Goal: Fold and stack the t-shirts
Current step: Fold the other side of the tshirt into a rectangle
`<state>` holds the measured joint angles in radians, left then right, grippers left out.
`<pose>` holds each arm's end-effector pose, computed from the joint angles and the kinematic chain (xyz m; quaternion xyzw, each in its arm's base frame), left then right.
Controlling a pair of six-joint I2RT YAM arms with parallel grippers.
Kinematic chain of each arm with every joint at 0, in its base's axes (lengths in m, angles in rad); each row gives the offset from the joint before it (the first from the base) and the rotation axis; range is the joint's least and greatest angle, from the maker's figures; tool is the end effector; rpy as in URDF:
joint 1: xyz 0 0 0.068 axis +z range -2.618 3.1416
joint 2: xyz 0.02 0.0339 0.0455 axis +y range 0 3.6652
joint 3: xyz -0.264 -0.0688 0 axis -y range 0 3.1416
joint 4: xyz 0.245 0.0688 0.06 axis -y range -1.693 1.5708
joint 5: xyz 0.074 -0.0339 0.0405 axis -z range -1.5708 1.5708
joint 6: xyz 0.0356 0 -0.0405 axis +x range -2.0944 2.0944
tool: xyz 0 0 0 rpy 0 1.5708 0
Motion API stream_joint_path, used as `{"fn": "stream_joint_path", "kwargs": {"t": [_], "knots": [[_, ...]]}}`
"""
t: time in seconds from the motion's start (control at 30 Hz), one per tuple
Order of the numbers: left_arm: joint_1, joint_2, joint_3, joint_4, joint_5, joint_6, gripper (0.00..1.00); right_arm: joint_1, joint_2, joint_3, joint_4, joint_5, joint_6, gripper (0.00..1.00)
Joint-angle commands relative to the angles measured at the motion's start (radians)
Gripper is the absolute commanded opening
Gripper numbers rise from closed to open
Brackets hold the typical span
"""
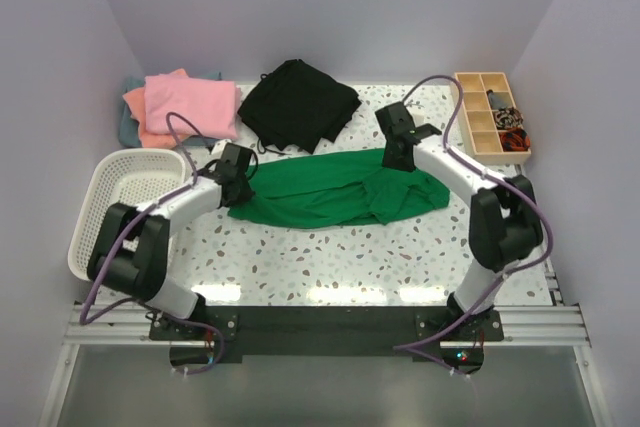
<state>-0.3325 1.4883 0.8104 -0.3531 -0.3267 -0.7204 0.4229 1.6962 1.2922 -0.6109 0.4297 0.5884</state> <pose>0.2703 -0.0813 0.1773 -0.2258 0.9248 0.0033 0.3062 0.3326 0.1334 0.2439 0.1360 0.9315 -0.0495 0.3338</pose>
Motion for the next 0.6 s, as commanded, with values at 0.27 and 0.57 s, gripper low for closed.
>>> {"fn": "stream_joint_path", "kwargs": {"t": [0.27, 0.57], "knots": [[0.055, 0.083, 0.055, 0.034, 0.043, 0.07, 0.8, -0.062, 0.073, 0.153, -0.043, 0.069, -0.108, 0.59], [0.046, -0.126, -0.091, -0.024, 0.147, 0.055, 0.84, -0.065, -0.216, -0.192, 0.005, -0.172, -0.016, 0.62]]}}
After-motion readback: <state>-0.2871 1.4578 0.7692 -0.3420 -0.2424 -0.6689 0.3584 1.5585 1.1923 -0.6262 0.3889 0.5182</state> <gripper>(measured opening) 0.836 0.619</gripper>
